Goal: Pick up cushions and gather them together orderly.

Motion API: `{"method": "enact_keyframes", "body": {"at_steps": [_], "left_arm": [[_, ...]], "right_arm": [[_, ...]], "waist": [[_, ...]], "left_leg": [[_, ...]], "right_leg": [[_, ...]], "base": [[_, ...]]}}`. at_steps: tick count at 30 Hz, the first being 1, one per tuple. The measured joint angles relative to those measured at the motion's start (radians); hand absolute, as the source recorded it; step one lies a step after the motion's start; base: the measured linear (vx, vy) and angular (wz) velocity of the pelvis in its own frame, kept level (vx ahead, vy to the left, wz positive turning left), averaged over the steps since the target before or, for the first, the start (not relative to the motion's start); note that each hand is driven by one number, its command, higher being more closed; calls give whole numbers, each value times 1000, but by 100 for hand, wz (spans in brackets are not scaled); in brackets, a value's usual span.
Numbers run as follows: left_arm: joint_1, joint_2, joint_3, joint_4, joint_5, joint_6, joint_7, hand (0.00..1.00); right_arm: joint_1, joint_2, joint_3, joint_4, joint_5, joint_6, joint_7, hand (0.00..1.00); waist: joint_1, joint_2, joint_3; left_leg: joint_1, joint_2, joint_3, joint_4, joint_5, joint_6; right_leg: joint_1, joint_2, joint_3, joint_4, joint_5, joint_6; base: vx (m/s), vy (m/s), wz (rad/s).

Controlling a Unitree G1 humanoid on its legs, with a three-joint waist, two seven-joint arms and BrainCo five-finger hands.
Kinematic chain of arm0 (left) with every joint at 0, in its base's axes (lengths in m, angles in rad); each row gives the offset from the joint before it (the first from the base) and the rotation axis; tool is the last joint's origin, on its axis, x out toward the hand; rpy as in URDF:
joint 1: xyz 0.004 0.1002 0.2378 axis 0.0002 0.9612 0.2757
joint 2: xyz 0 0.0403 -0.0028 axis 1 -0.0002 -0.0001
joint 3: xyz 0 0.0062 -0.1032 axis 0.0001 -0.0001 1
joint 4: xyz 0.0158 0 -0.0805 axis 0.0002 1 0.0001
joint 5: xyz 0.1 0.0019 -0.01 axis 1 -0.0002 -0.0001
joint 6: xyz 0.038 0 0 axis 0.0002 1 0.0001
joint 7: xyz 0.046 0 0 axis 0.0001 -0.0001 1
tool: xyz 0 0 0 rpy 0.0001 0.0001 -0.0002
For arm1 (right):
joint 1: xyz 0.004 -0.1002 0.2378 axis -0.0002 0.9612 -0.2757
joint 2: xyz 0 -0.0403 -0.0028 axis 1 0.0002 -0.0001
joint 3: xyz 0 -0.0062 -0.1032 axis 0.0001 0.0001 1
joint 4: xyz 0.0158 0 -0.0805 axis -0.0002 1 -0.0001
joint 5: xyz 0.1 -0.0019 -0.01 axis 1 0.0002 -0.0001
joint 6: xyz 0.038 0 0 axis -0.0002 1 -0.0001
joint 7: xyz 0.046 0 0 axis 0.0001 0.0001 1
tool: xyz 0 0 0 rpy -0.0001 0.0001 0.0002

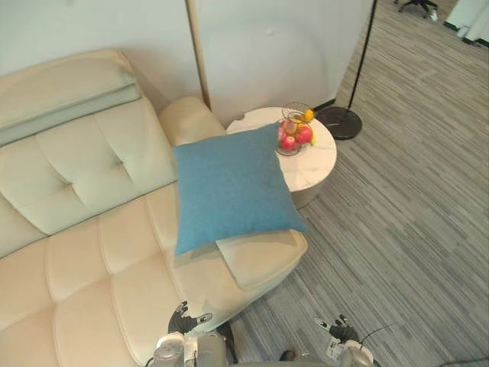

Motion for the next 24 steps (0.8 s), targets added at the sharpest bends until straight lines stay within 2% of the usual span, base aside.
{"method": "enact_keyframes", "body": {"at_steps": [1, 2, 3, 4, 6, 8, 9, 10, 11, 12, 13, 18, 21, 24], "left_arm": [[3, 1, -1, 4, 0, 0, -2, 0], [6, 7, -4, 6, 0, 0, -8, 0], [7, 10, -5, 8, 0, 1, -9, 0], [9, 11, -3, 13, 0, 2, -8, 0], [9, 9, 0, 10, 0, 0, -6, 0], [11, 0, 19, 4, 0, 0, -4, 0], [12, -3, 26, 4, 0, 0, -4, 0], [16, -6, 41, 2, 1, 0, -3, 0], [19, -2, 42, 2, 1, -1, -3, 0], [22, -1, 58, 3, 1, 0, 0, 0], [28, -14, 69, 2, 1, -1, 4, 0], [29, -35, 78, 3, 0, 0, 5, 0], [31, -39, 94, 1, -2, -1, 5, 0], [31, -41, 111, -1, -3, 0, 6, 0]], "right_arm": [[3, 3, 0, -1, 0, 0, 0, 0], [6, 15, 1, -1, -2, 0, 4, 0], [9, 20, 0, -2, -2, -1, 6, 0], [25, 17, -2, -10, 0, -2, 10, 0], [40, 16, -3, -10, 1, -2, 11, 0], [48, 20, -5, -10, 13, -5, 11, 0], [49, 21, -5, -10, 18, -6, 11, 0], [59, 27, -8, -10, 33, -8, 10, 0], [63, 35, -13, -10, 34, -9, 10, 0], [67, 49, -27, -8, 36, -10, 10, 0], [66, 49, -34, -11, 36, -11, 10, 0], [89, 44, -39, -13, 39, -12, 8, 0], [110, 49, -39, -16, 40, -12, 7, 0], [114, 52, -39, -51, 44, -12, 6, 0]], "waist": [[-2, 3, -3], [-19, -6, 1], [-24, -5, 3], [-35, -8, 2], [-29, -10, -2], [-29, -7, -13], [-29, -7, -14], [-27, -18, -21], [-23, -27, -27], [-18, -49, -43], [-16, -32, -53], [-23, -11, -62], [-21, -19, -65], [-19, -23, -68]], "left_leg": [[26, -13, -26, -5, -12, 11], [44, -34, -71, 0, -23, 23], [48, -39, -84, 0, -25, 26], [58, -46, -129, 2, -31, 33], [59, -52, -180, 2, -32, 33], [52, -50, -245, 11, -35, 20], [49, -48, -254, 17, -38, 16], [39, -47, -269, 40, -49, -1], [36, -51, -279, 49, -55, -10], [37, -54, -290, 51, -62, -22], [34, -35, -296, 51, -64, -34], [24, -8, -377, 15, -35, -80], [40, 0, -412, 0, -19, -91], [37, -5, -422, -17, 1, -91]], "right_leg": [[-55, -48, 24, 191, 12, 15], [-123, -91, 80, 368, 43, 10], [-138, -95, 105, 406, 33, 12], [-158, -83, 170, 435, -13, 19], [-176, -63, 224, 392, -36, 19], [-206, -11, 346, 255, -45, 23], [-203, -2, 364, 228, -44, 23], [-186, 20, 405, 116, 0, 17], [-175, 19, 403, 65, 43, 17], [-149, 14, 386, 14, 46, 43], [-125, 32, 375, -43, 41, 48], [-65, 66, 276, -151, 31, 33], [-31, 69, 227, -151, 21, 18], [-32, 64, 222, -154, 17, 16]], "base": [[69, 116, 72], [76, 99, 82], [100, 49, 120], [92, 29, 121], [86, -2, 104], [133, -65, 79], [141, -108, 57], [76, -112, 39], [104, -195, 42], [109, -230, 20], [123, -235, 12], [64, -198, 32], [-8, -115, 46], [-80, -36, 18]]}}
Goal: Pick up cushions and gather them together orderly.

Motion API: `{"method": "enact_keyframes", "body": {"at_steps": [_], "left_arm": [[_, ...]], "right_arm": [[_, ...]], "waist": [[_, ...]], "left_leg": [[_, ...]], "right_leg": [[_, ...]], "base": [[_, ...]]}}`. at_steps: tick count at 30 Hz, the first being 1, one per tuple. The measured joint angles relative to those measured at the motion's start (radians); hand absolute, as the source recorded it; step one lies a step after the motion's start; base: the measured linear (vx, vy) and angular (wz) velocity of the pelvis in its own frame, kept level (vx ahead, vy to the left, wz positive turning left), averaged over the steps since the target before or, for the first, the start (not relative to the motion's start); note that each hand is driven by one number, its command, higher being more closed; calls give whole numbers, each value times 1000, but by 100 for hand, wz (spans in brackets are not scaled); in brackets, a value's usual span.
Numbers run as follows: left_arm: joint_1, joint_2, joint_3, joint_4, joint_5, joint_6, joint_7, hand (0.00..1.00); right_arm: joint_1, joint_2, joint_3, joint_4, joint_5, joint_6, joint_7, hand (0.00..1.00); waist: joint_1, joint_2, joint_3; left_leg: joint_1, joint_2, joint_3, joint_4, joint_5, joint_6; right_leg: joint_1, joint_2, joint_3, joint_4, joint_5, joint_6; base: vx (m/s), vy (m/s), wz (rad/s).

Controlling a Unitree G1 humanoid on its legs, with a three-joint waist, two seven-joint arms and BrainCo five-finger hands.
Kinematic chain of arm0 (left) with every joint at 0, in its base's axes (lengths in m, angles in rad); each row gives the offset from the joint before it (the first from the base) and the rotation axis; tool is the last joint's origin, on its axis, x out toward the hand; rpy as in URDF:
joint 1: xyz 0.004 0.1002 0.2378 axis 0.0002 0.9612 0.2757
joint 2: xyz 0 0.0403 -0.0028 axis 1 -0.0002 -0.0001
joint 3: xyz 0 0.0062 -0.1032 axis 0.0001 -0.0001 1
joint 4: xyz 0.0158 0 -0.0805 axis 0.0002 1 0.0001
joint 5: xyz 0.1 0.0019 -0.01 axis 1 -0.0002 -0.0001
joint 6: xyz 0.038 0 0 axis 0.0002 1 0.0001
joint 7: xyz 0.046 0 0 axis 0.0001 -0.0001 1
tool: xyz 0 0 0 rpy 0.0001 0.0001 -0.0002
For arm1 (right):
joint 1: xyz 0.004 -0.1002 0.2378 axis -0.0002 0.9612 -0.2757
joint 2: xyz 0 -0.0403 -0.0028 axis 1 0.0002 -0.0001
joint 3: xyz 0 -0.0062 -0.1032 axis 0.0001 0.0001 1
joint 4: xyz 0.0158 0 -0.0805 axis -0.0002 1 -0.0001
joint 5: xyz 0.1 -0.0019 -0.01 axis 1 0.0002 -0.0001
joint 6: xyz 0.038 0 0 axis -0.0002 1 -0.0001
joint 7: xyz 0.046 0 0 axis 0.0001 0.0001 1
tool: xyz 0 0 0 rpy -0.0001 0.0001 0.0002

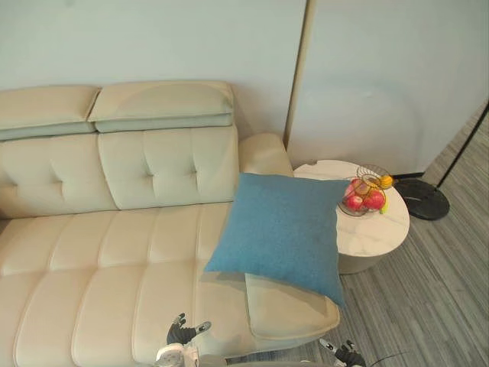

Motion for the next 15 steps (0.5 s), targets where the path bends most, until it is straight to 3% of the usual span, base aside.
{"method": "enact_keyframes", "body": {"at_steps": [6, 9, 15], "left_arm": [[19, 10, 24, -37, -43, 1, 6, 0], [33, 23, 45, -96, -76, 5, 5, 0], [60, 119, 128, -331, -127, 0, 3, 0]], "right_arm": [[38, 7, -5, -120, 39, -4, -14, 0], [54, -14, -71, -229, 56, -3, -19, 0], [112, -139, -209, -593, 64, -21, -30, 0]], "waist": [[-3, -13, -1], [-5, -17, 0], [-14, -13, -6]], "left_leg": [[0, -14, -7, -52, 22, 4], [-2, -15, 9, -53, 21, 4], [4, -7, 45, -45, -6, 4]], "right_leg": [[0, -17, -27, -10, -7, 9], [1, -19, -24, -10, -12, 12], [-3, -19, -7, 4, -36, 14]], "base": [[-92, 10, 11], [-16, 12, 4], [83, 1, -5]]}}
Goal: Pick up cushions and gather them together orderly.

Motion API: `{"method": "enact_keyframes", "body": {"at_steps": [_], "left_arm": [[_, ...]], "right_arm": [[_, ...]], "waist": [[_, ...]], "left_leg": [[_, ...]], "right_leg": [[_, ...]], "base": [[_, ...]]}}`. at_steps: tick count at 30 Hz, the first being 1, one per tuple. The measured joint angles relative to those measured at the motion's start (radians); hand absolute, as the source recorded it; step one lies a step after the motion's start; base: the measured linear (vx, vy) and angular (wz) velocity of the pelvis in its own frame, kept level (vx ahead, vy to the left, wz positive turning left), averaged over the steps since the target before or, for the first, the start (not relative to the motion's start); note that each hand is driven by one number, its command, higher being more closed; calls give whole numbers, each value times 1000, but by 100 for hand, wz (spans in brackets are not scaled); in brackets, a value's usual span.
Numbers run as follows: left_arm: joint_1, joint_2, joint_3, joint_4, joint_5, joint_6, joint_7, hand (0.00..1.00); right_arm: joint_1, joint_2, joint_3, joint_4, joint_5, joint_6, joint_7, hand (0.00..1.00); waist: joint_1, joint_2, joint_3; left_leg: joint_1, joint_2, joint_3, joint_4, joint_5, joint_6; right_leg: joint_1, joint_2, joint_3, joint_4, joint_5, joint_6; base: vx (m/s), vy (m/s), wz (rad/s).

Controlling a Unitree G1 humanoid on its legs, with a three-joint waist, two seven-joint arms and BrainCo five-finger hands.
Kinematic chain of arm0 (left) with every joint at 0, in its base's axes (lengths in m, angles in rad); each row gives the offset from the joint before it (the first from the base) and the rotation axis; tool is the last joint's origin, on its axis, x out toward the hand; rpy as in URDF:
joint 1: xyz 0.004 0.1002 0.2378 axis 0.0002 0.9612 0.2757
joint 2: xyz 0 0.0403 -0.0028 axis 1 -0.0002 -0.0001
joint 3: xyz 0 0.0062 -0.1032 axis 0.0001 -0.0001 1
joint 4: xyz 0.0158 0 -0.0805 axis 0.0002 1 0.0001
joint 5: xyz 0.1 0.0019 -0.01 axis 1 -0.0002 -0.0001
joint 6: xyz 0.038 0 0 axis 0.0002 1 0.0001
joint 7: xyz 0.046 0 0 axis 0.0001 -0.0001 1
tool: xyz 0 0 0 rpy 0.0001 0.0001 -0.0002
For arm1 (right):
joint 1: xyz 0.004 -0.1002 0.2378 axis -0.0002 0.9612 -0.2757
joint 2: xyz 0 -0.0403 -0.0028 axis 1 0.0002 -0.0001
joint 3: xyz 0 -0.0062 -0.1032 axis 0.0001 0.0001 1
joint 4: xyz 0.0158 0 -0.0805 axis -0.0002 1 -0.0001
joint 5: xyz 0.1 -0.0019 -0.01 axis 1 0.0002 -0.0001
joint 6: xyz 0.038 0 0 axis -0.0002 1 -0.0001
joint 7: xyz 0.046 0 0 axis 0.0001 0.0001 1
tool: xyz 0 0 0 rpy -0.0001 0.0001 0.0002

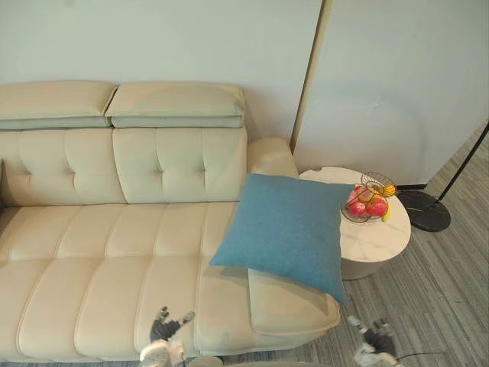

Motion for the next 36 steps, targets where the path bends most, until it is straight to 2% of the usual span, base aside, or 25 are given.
{"method": "enact_keyframes", "body": {"at_steps": [4, 8, 12, 17, 19, 24, 26, 32, 36], "left_arm": [[11, 13, 12, -133, -27, -1, -3, 0], [0, 9, -37, -231, -34, -25, -12, 0], [-44, 19, -84, -248, -56, -29, -16, 0], [-136, 46, -170, -232, -66, -38, -19, 0], [-184, 50, -186, -200, -66, -38, -17, 0], [-225, 70, -206, -186, -66, -38, -18, 0], [-246, 71, -212, -164, -66, -38, -18, 0], [-364, 81, -249, -154, -66, -38, -13, 0], [-428, 81, -252, -154, -67, -39, -4, 0]], "right_arm": [[5, -45, -28, -123, -1, -11, 1, 0], [-30, -61, -2, -158, 0, -16, 19, 0], [-96, -68, 82, -133, 3, -21, 39, 0], [-217, -71, 171, 21, 20, -20, 52, 0], [-254, -70, 188, 53, 32, -20, 52, 0], [-276, -66, 221, 85, 41, -19, 53, 0], [-277, -58, 234, 98, 41, -12, 55, 0], [-373, -59, 355, 177, 85, 0, 79, 0], [-411, -61, 385, 178, 86, 0, 95, 0]], "waist": [[-5, -3, -28], [-9, -7, -33], [-13, -8, -32], [-34, -7, -28], [-37, 6, -10], [-43, 10, 30], [-42, 9, 55], [-31, 5, 164], [-18, 4, 209]], "left_leg": [[-1, 0, 15, 40, -17, -4], [4, 1, 24, 42, -18, -4], [8, 1, 31, 40, -19, -1], [-26, 4, 12, 38, -19, -1], [-38, 10, 10, 39, -18, 0], [-79, 6, 13, 41, -10, 11], [-83, 4, 12, 44, -10, 11], [-239, 7, 0, 173, -11, 11], [-316, 9, -3, 218, -13, 13]], "right_leg": [[4, 0, 13, 23, -16, -6], [6, 0, 23, 18, -15, -6], [8, 0, 36, 2, -13, -9], [4, 9, 33, -56, 25, -14], [1, 19, 35, -78, 63, -17], [-41, 19, 44, -88, 97, -14], [-44, 18, 44, -84, 98, -14], [-167, 19, 51, -9, 98, -16], [-243, 21, 56, 30, 90, -24]], "base": [[203, -13, -6], [150, -7, -1], [83, -5, -10], [6, 11, 6], [-22, 38, -3], [-63, 43, -4], [-77, 24, 1], [-164, -8, 3], [-203, -13, -1]]}}
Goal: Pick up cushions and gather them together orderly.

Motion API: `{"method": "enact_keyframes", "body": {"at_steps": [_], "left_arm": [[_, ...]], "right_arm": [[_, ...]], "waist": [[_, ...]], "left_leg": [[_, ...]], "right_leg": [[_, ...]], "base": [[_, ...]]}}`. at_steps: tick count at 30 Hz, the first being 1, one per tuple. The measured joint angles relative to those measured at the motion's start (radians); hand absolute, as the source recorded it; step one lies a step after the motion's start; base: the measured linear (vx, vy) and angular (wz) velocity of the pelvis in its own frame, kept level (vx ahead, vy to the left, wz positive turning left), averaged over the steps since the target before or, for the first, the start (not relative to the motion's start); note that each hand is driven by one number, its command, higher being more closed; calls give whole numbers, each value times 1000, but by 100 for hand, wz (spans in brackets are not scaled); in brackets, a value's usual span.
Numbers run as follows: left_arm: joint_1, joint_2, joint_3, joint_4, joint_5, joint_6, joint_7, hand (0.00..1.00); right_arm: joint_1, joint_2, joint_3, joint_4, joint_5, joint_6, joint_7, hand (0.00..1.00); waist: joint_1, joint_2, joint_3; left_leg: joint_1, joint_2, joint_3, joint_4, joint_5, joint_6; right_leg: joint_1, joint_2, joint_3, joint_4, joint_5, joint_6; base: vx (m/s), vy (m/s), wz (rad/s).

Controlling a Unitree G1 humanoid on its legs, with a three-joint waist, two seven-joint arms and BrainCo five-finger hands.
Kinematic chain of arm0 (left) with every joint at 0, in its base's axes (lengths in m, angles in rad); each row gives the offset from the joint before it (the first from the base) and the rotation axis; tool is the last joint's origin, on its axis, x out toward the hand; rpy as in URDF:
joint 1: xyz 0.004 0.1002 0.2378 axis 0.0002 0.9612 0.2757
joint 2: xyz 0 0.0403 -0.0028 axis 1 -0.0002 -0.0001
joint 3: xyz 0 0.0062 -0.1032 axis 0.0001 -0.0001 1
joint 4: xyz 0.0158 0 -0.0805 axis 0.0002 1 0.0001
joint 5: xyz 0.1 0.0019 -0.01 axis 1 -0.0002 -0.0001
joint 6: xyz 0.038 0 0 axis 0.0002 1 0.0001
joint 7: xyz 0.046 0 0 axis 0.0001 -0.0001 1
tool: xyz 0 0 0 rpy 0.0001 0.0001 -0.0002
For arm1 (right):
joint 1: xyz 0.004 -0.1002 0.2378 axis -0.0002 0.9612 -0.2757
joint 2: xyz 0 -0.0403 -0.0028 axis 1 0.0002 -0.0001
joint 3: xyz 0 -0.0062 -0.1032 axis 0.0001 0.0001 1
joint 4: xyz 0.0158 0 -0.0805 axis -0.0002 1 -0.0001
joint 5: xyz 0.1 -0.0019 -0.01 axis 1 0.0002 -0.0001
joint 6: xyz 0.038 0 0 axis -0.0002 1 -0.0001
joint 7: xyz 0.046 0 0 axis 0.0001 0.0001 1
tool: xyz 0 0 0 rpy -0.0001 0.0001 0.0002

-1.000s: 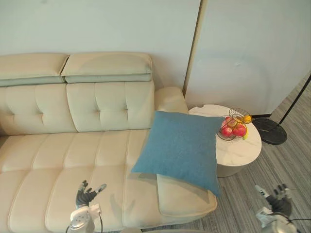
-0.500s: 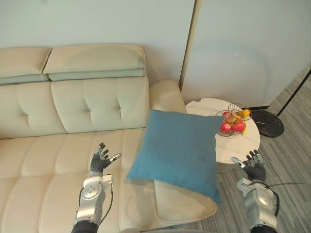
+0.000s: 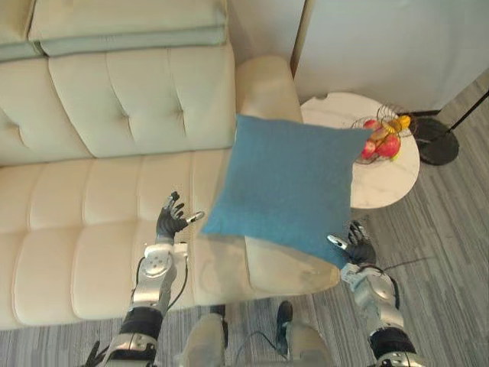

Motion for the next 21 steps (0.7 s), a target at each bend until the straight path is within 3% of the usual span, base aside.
{"method": "enact_keyframes", "body": {"at_steps": [8, 12, 21], "left_arm": [[-139, 52, -47, 66, -2, -6, 26, 0], [-231, 80, -75, 90, -2, -10, 27, 0], [-478, 171, -105, 144, -3, -22, 68, 0]], "right_arm": [[-51, -12, 69, 43, -2, 1, -2, 0], [-93, -11, 68, 43, -2, 0, -13, 0], [-178, -23, 80, 42, -1, -12, -32, 0]], "waist": [[15, -19, 48], [16, -42, 84], [9, -67, 116]], "left_leg": [[-113, 4, -13, 11, 31, -10], [-126, 5, -15, -16, 72, -12], [-188, 27, 4, -9, 79, -15]], "right_leg": [[-124, -1, 5, 47, -2, -5], [-142, 0, -2, 39, 26, -9], [-190, 29, 21, -30, 85, -16]], "base": [[-165, -11, 3], [-11, -19, 5], [34, 4, -13]]}}
